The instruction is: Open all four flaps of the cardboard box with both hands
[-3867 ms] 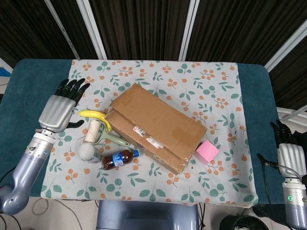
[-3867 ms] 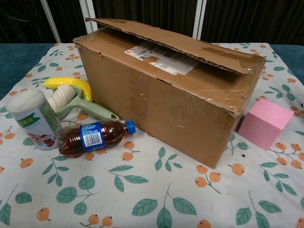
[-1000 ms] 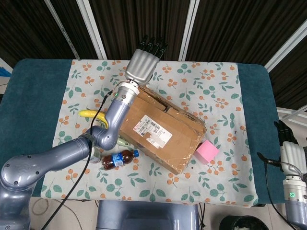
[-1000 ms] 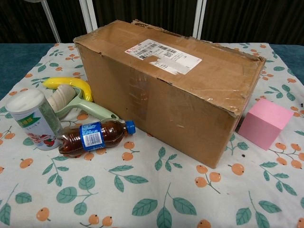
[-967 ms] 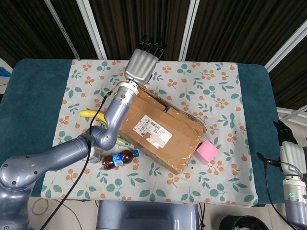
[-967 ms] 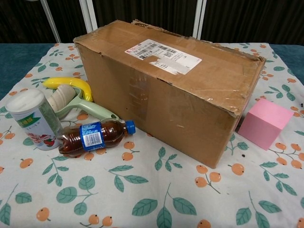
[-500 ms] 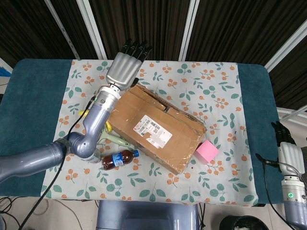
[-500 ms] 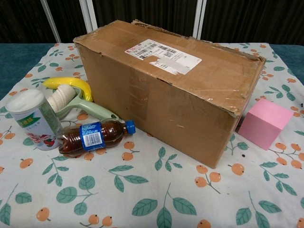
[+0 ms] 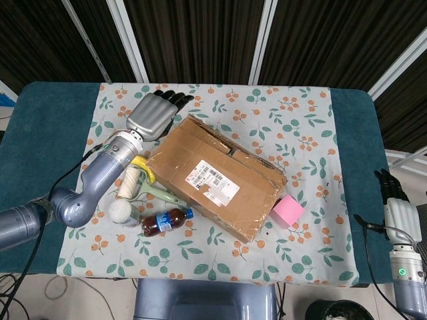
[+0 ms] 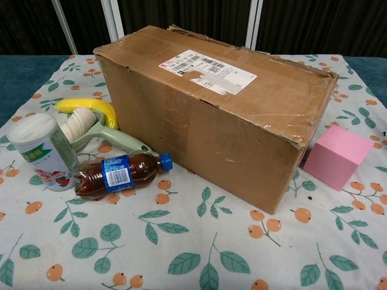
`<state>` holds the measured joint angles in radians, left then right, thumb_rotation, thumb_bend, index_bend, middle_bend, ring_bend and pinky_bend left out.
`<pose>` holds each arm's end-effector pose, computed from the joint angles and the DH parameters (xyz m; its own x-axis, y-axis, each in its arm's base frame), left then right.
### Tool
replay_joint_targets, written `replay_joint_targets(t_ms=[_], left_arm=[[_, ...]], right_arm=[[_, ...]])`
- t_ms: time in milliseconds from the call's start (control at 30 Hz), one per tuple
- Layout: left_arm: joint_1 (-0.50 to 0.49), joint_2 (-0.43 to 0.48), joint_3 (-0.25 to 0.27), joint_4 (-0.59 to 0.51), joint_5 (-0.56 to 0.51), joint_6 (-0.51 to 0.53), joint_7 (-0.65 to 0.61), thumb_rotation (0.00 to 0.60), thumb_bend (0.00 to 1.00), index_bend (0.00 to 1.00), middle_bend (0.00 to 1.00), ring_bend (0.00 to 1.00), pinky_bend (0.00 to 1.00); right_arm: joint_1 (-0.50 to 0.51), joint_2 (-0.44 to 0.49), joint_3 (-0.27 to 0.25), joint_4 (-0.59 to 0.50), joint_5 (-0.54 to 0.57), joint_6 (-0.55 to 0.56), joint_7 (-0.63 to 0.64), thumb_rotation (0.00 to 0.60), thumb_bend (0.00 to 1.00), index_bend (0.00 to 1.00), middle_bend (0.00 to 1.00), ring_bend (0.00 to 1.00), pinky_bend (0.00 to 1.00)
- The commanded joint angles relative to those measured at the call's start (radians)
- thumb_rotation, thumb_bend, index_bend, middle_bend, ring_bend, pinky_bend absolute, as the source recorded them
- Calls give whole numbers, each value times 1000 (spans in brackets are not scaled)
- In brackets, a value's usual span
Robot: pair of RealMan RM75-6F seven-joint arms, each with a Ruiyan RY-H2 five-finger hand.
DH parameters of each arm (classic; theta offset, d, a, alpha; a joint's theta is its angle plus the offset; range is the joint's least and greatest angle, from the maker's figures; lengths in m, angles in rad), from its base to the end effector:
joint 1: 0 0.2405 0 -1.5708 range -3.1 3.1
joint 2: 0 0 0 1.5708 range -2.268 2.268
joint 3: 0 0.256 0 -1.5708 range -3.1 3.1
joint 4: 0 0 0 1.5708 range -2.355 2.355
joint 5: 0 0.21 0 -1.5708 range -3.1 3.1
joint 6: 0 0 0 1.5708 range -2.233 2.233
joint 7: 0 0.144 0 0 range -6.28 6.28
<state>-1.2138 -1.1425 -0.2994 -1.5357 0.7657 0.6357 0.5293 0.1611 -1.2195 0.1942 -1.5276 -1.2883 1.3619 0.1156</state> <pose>-0.0045 0.4471 0.1119 0.6796 0.0526 0.7317 0.6449 -0.5183 -0.5617 -0.3250 -0.2338 0.1510 0.2158 0.0616 0.9745 -0.9702 0.1264 0.2068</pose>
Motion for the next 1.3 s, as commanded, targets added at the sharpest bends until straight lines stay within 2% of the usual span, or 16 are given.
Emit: replay_joint_targets(t_ms=[33,300,700,1033,1300], left_arm=[[-49,-36,34,52,-13,-24,4,600,996,229,313,293,385],[-140,-149,70,165,-62,-37,33,600,1000,276,374,334,403],[-200,-223,135,218,-116,-42,58,600,1000,288,386,338,403],[-222,-240,172,240,-162,-37,58,600,1000,293,395,342,404],[-225,-224,190,221,-164,-26,49,600,1000,398,527,453,477]], right_arm=[[-1,1,1,1,3,-1,4,600,218,0,0,0,206],[-2,5,4,0,6,-2,16,600,218,0,0,0,206],[-2,6,5,-1,6,-4,24,600,219,0,0,0,206],[-1,6,5,-3,6,-5,26,600,219,0,0,0,206],[0,5,4,-3,5,-6,25,600,218,0,0,0,206]])
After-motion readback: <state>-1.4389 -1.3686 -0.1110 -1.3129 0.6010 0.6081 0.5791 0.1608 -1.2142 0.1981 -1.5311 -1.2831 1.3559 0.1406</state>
